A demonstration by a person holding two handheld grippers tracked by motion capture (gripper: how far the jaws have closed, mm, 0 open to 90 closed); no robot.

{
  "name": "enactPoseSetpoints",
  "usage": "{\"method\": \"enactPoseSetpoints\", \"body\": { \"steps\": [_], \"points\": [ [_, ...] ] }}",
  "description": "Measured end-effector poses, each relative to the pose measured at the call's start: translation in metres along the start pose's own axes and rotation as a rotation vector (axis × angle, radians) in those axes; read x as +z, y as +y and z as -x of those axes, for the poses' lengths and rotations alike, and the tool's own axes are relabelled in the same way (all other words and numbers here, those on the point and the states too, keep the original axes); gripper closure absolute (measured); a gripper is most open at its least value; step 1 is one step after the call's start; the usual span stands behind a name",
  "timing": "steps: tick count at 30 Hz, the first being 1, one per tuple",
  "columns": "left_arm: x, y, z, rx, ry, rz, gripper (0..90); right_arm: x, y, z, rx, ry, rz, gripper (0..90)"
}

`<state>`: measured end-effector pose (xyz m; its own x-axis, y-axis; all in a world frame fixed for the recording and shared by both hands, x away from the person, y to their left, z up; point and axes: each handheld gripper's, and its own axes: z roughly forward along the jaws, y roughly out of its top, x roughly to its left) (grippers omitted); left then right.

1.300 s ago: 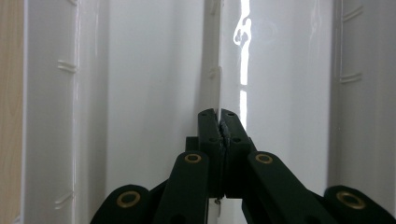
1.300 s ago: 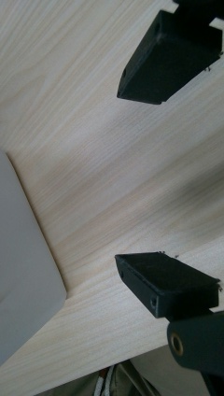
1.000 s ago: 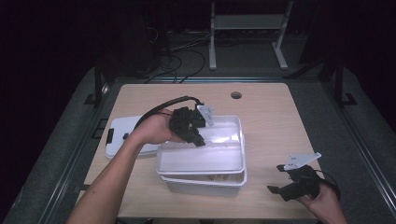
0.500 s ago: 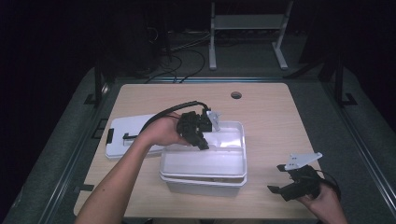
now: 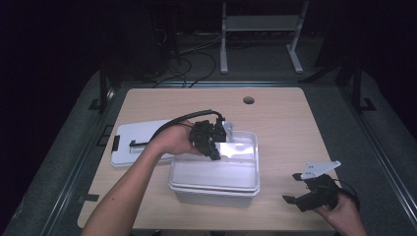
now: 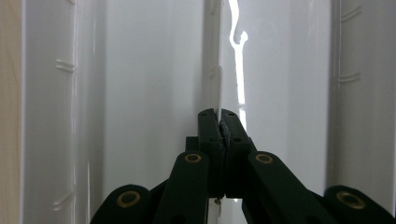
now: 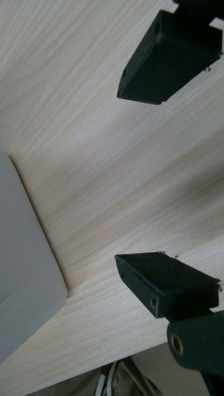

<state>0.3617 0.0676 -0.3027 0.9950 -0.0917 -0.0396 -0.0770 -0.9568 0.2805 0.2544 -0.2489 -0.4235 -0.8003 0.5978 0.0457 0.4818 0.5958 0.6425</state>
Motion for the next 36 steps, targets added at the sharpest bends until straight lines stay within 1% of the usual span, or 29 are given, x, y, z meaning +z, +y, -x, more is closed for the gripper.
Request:
{"method": "enactPoseSetpoints", "body": {
  "steps": [4,9,13,20,21,23,25,26,28,29,30,33,36],
  "points": [
    [0.002,0.001,0.000,0.009,-0.007,-0.013,89.3,0.000,0.000,0.000,-0.002,0.000,-0.002,16.3],
    [0.004,0.002,0.000,0.005,-0.017,-0.018,89.3,0.000,0.000,0.000,-0.001,0.001,-0.001,16.2],
    [0.007,0.003,0.000,0.011,-0.021,-0.036,89.3,0.000,0.000,0.000,-0.001,0.002,-0.002,16.3],
    [0.008,0.002,0.000,0.009,-0.021,-0.037,88.9,0.000,0.000,0.000,-0.003,0.002,-0.003,16.3],
    [0.007,0.002,0.000,0.013,-0.019,-0.031,88.3,0.000,0.000,0.000,-0.003,0.001,-0.003,16.2],
    [0.005,0.002,0.001,0.009,-0.018,-0.014,84.8,0.001,0.000,0.000,-0.004,0.001,-0.004,16.3],
    [0.002,0.001,0.002,0.011,-0.012,-0.008,80.6,0.001,0.000,0.000,-0.004,-0.001,-0.004,16.2],
    [0.001,0.000,0.002,0.006,-0.009,-0.001,80.6,0.001,0.000,0.000,-0.004,-0.001,-0.004,16.2],
    [-0.003,-0.003,0.003,0.005,-0.001,0.002,78.0,0.001,0.000,0.000,-0.003,-0.001,-0.003,16.3],
    [-0.005,-0.004,0.003,0.007,0.002,0.005,75.2,0.001,-0.001,0.000,-0.002,-0.001,-0.005,16.2],
    [-0.007,-0.006,0.004,0.008,0.005,0.010,75.2,0.001,-0.001,0.000,-0.002,-0.001,-0.005,16.2],
    [-0.014,-0.012,0.006,0.008,0.022,0.024,72.3,0.000,-0.002,0.001,0.004,-0.003,-0.003,16.3],
    [-0.024,-0.022,0.007,-0.007,0.040,0.047,70.2,0.000,-0.004,0.001,0.011,-0.006,-0.001,16.2]
  ]
}}
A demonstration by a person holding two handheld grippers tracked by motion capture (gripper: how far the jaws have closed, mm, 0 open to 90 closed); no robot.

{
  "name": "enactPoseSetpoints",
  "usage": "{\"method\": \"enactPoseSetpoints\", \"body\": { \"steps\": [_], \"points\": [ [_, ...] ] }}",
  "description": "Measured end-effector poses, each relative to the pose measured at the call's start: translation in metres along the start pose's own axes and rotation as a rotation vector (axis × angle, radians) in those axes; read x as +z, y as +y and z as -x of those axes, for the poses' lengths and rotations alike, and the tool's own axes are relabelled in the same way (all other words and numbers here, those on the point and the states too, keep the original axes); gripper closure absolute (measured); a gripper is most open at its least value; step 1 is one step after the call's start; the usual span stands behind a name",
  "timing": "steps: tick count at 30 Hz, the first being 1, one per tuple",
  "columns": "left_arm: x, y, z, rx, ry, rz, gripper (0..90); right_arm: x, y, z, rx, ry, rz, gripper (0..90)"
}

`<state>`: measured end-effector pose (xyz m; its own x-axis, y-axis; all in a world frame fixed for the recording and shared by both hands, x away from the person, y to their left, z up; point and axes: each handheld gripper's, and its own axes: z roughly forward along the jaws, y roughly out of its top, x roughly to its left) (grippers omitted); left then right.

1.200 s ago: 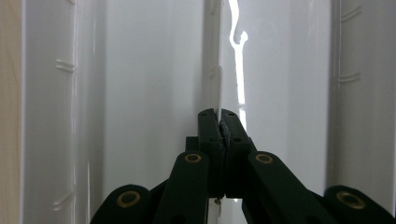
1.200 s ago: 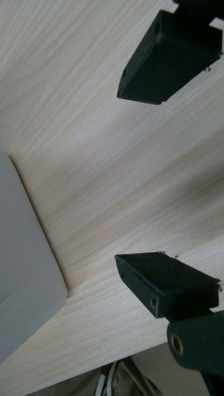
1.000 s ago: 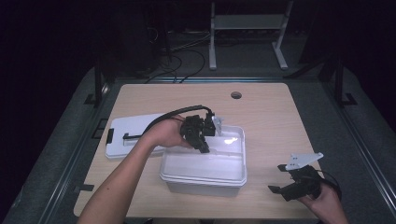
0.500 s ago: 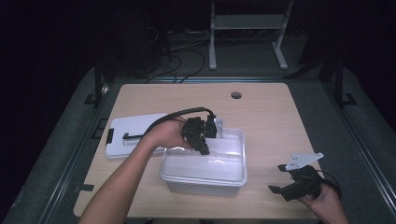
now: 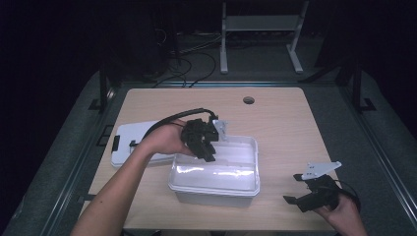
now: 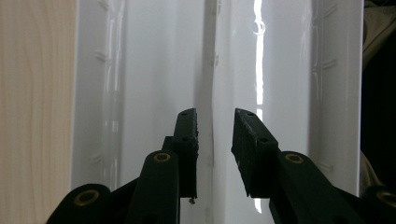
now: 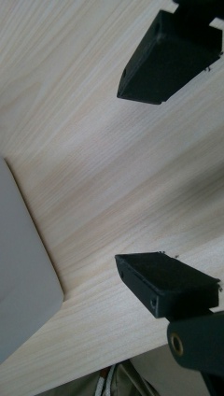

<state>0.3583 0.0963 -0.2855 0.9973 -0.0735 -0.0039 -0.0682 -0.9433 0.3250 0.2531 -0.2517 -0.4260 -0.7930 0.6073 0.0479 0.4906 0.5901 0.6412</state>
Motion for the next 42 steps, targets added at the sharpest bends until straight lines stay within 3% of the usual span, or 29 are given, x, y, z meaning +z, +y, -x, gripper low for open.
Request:
{"method": "enactPoseSetpoints", "body": {
  "steps": [5,14,18,22,27,39,42],
  "points": [
    [-0.020,-0.024,-0.001,-0.029,0.030,0.038,66.3,0.000,-0.001,0.000,0.005,-0.002,0.000,16.2],
    [-0.051,-0.075,0.001,-0.062,0.098,0.064,62.3,-0.001,-0.003,0.002,0.023,-0.010,0.002,16.2],
    [-0.057,-0.103,-0.002,-0.108,0.132,0.095,60.2,-0.002,-0.005,0.003,0.033,-0.016,-0.003,16.2],
    [-0.052,-0.130,-0.006,-0.151,0.148,0.087,56.2,-0.001,-0.005,0.004,0.033,-0.018,-0.005,16.2],
    [-0.044,-0.157,-0.013,-0.207,0.134,0.090,53.3,0.001,-0.004,0.004,0.031,-0.013,-0.010,16.2],
    [-0.022,-0.198,-0.033,-0.287,0.183,0.086,47.4,0.002,-0.004,0.004,0.030,-0.012,-0.015,16.2],
    [-0.011,-0.209,-0.038,-0.316,0.161,0.086,44.6,0.002,-0.004,0.004,0.030,-0.012,-0.015,16.2]
  ]
}}
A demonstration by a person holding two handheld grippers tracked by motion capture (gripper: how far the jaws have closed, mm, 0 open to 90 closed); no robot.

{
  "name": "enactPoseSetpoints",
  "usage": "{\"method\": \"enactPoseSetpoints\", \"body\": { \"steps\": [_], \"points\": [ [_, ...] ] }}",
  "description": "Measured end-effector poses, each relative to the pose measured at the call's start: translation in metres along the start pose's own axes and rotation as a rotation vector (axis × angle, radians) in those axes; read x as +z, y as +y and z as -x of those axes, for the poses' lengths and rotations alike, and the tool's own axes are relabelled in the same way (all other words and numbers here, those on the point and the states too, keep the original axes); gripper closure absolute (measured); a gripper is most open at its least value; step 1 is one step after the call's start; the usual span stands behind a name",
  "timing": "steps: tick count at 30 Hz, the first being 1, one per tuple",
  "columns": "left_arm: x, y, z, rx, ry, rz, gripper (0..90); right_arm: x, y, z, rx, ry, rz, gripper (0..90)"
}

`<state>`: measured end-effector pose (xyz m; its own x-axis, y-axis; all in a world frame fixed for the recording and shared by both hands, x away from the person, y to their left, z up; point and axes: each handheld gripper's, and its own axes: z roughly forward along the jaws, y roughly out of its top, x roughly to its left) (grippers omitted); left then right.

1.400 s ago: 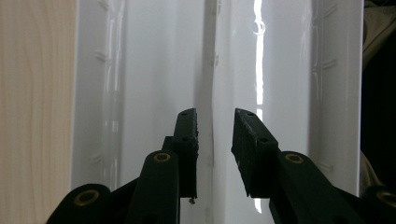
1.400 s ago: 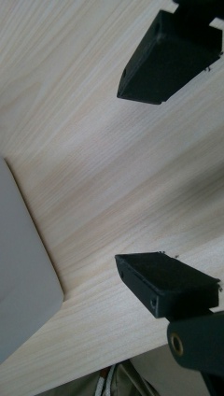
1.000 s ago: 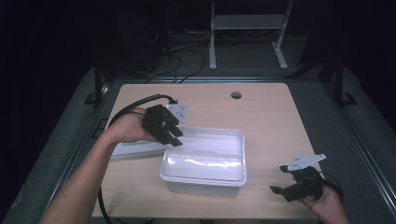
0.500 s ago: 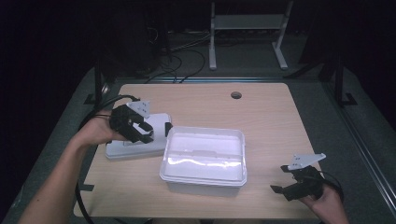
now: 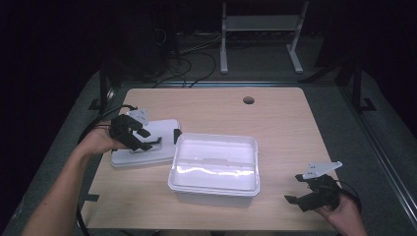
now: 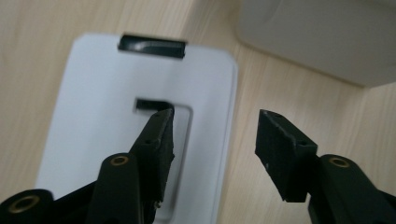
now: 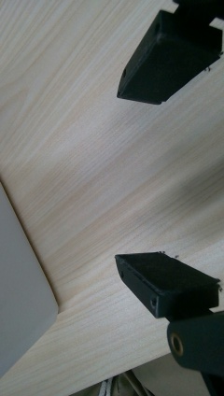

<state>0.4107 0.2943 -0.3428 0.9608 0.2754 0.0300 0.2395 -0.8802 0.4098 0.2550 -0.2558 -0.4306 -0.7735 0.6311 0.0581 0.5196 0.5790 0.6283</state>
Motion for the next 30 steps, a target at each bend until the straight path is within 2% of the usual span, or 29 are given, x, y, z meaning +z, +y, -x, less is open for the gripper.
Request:
{"method": "enactPoseSetpoints", "body": {
  "steps": [4,10,12,14,23,24,30],
  "points": [
    [0.012,-0.011,-0.008,-0.015,0.008,-0.031,44.6,0.001,0.001,0.000,-0.003,0.002,-0.001,16.2],
    [0.024,-0.023,-0.019,-0.022,0.031,-0.035,46.8,0.002,0.001,0.000,0.001,0.001,-0.004,16.2],
    [0.027,-0.027,-0.020,-0.026,0.051,-0.035,48.4,0.002,0.001,-0.001,-0.001,0.001,-0.005,16.2],
    [0.030,-0.028,-0.022,-0.024,0.056,-0.053,49.8,0.002,0.001,-0.001,-0.001,0.000,-0.009,16.2],
    [0.045,-0.033,-0.028,-0.005,0.100,-0.066,56.9,0.004,0.002,-0.002,-0.003,0.004,-0.012,16.2],
    [0.046,-0.033,-0.027,-0.005,0.101,-0.053,58.2,0.004,0.002,-0.002,-0.003,0.004,-0.012,16.3],
    [0.050,-0.031,-0.029,-0.011,0.088,-0.085,69.0,0.004,0.003,-0.003,-0.007,0.004,-0.014,16.3]
  ]
}}
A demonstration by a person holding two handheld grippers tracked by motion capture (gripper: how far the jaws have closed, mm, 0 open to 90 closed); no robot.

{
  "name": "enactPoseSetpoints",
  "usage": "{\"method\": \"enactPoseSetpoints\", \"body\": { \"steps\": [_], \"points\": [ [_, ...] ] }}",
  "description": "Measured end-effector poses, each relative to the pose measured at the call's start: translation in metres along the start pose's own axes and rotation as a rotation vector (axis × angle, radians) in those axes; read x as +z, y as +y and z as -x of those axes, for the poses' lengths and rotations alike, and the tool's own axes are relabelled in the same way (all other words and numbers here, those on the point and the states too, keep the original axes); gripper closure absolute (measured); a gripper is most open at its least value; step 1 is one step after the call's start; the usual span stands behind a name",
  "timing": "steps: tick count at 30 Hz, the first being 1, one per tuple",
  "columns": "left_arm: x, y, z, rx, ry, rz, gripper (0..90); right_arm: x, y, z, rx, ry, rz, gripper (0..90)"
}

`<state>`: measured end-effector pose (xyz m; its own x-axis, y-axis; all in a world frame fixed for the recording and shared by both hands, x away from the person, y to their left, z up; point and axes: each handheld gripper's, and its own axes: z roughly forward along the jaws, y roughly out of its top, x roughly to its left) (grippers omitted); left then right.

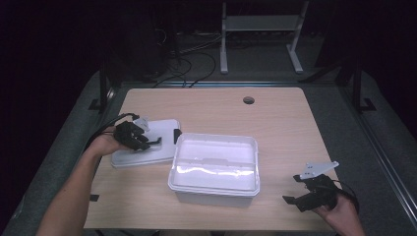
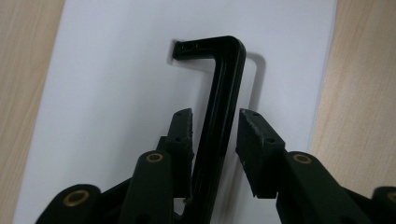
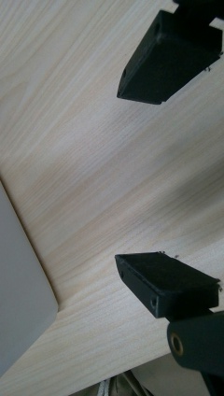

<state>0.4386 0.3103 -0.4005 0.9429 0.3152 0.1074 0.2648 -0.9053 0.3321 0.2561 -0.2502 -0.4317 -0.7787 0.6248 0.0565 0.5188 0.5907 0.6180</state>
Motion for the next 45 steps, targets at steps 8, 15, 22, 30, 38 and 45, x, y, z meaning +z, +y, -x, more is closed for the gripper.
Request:
{"method": "enactPoseSetpoints", "body": {
  "steps": [8,15,22,30,38,45],
  "points": [
    [-0.007,0.000,-0.001,-0.016,0.011,0.003,76.1,0.000,0.000,-0.001,-0.002,0.000,0.000,16.2],
    [-0.018,0.003,0.000,-0.029,0.006,-0.002,82.9,0.002,0.001,-0.001,-0.004,0.003,-0.002,16.3],
    [-0.026,-0.001,0.003,-0.035,-0.011,-0.025,84.9,0.002,0.002,-0.001,-0.002,0.002,-0.006,16.2],
    [-0.067,-0.003,0.011,-0.025,0.007,-0.005,85.0,0.005,0.004,-0.004,-0.014,0.007,-0.011,16.3],
    [-0.108,-0.004,0.023,-0.015,0.009,0.039,85.0,0.005,0.005,-0.005,-0.021,0.009,-0.012,16.3],
    [-0.136,-0.001,0.030,-0.015,-0.005,0.080,85.0,0.005,0.006,-0.004,-0.017,0.011,-0.008,16.2]
  ]
}}
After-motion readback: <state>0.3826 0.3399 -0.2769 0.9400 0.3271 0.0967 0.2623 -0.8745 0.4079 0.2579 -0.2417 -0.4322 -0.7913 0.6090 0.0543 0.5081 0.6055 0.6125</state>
